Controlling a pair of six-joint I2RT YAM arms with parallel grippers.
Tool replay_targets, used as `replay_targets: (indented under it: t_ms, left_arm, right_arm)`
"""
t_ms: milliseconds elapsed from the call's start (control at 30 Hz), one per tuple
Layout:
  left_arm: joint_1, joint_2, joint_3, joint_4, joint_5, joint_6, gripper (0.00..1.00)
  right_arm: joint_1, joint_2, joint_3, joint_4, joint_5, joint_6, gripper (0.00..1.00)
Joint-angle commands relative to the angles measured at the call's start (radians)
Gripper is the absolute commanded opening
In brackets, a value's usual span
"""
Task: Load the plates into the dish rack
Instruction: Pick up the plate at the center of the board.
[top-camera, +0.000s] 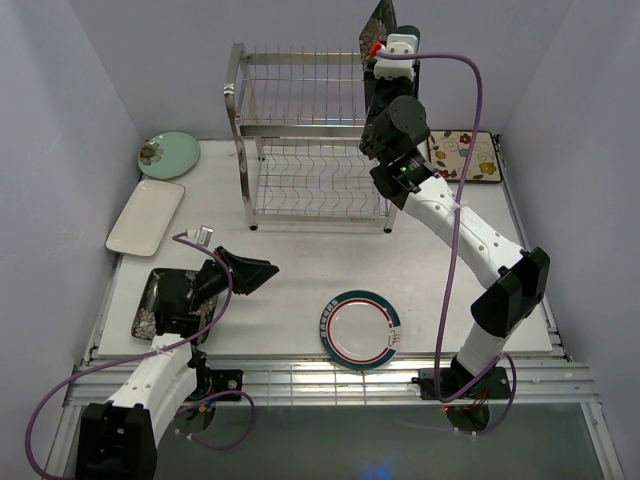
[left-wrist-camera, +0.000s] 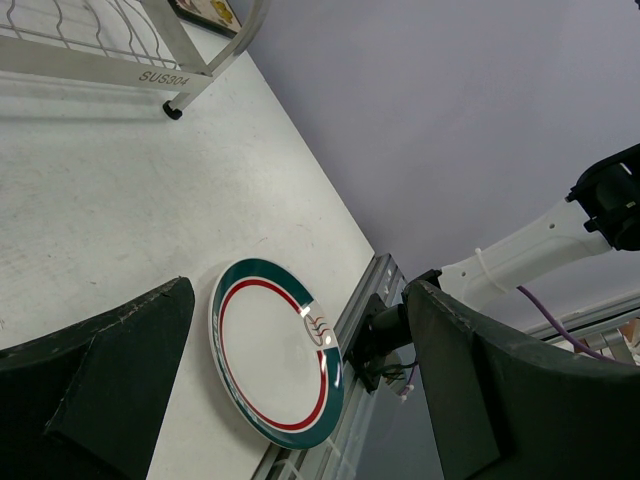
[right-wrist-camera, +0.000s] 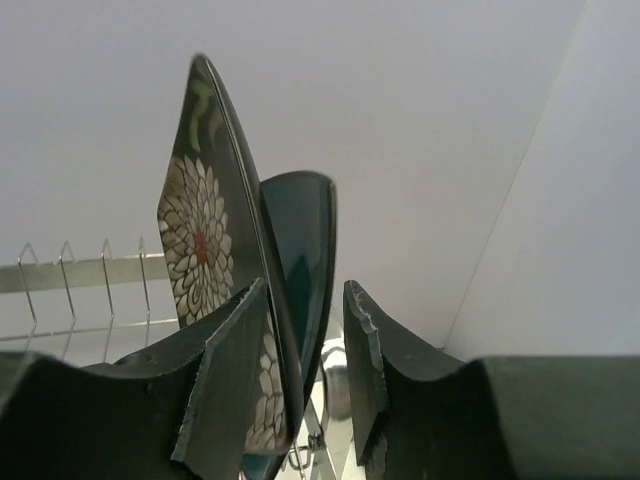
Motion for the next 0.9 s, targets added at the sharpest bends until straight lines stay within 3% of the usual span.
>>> replay_targets:
  t_ms: [0, 400, 533, 767, 867]
  left_arm:
    - [-0.004, -0.016, 0.025, 0.000, -0.002, 0.003, 0.98]
    - [-0.004, -0.016, 0.024, 0.000, -0.005, 0.005, 0.98]
    - [-0.004, -0.014, 0.024, 0.000, -0.005, 0.005, 0.98]
    - [-0.004, -0.010, 0.025, 0.000, -0.003, 0.003, 0.98]
    - [-0.004, -0.008, 0.024, 0.000, -0.003, 0.003, 0.98]
  right_arm:
    - [-0.011, -0.079, 0.077, 0.000, 0.015, 0.057, 0.43]
    - [-0.012, -0.079, 0.079, -0.011, 0.014, 0.066, 0.43]
    - [-0.011, -0.106, 0.085, -0.086, -0.002, 0.106, 0.44]
    - [-0.011, -0.267, -0.004, -0.227, -0.083, 0.284, 0.64]
    - [-0.011, -0.373, -0.131, -0.225, -0.114, 0.331, 0.75]
